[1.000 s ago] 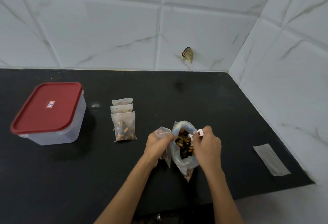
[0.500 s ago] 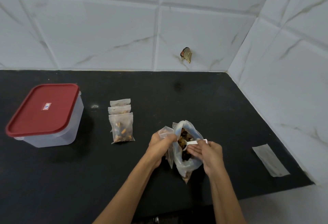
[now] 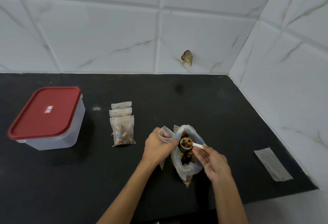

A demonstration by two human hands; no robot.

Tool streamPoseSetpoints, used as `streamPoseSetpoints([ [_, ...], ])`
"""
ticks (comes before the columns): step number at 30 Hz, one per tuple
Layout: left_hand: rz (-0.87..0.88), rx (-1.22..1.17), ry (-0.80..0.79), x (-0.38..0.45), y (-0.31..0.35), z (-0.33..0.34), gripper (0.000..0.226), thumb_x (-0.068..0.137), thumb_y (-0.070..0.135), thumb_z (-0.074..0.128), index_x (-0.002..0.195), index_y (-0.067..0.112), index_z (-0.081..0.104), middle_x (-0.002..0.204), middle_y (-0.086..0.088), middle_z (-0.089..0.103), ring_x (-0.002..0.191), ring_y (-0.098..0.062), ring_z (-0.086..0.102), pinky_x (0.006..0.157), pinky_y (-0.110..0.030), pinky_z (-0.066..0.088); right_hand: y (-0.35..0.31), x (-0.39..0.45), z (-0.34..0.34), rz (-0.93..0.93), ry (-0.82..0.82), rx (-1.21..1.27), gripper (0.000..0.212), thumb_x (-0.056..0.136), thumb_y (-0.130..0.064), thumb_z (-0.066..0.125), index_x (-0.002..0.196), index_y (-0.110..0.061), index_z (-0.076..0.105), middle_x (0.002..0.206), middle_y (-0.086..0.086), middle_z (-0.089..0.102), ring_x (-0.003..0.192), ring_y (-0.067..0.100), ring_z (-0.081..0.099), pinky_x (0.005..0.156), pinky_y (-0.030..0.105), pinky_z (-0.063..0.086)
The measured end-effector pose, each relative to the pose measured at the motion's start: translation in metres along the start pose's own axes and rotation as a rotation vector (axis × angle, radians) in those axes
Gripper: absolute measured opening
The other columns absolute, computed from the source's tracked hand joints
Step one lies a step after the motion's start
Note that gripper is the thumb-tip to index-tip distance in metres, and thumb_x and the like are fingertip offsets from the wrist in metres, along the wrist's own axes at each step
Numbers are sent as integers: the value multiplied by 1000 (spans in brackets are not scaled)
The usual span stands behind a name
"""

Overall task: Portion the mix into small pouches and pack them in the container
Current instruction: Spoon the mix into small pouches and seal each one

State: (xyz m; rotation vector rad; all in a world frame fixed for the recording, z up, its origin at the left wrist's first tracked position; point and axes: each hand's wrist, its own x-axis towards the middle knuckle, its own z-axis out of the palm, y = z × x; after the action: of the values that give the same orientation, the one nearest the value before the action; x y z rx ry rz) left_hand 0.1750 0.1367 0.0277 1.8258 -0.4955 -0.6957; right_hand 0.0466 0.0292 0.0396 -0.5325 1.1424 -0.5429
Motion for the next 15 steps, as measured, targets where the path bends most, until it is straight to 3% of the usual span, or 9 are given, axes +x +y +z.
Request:
streamPoseSetpoints([
  [3, 174, 134, 108, -7, 13, -5, 31, 72, 27, 78, 87, 22, 52, 83, 9, 61, 74, -3, 58, 57, -14, 41, -5, -8, -3, -14, 6, 16, 5, 93, 1, 53, 95, 4, 56, 95, 28, 66, 84, 30, 67, 61, 34, 59],
  [6, 279, 211, 85, -12, 26, -4, 33, 73, 28, 76, 89, 25, 48, 83, 8, 61, 73, -4, 60, 59, -18, 48, -18, -22, -5, -63, 9, 53, 7, 93, 0, 54, 98, 3, 57, 94, 26, 66, 86, 29, 67, 62, 34, 59],
  [11, 282, 305, -12, -15, 41, 9, 38, 73, 31, 74, 97, 24, 45, 85, 7, 60, 74, -7, 61, 61, -22, 49, -40, -54, 6, -240, -42, 60, 6, 93, -4, 54, 94, -1, 60, 84, 20, 70, 81, 25, 71, 69, 34, 60],
  [15, 245, 253, -28, -14, 48, 21, 34, 73, 32, 72, 93, 24, 46, 84, 6, 60, 74, -8, 60, 62, -25, 53, -36, -71, 20, -490, -69, -88, 8, 93, -8, 56, 98, -2, 58, 84, 16, 72, 78, 22, 73, 67, 29, 61],
])
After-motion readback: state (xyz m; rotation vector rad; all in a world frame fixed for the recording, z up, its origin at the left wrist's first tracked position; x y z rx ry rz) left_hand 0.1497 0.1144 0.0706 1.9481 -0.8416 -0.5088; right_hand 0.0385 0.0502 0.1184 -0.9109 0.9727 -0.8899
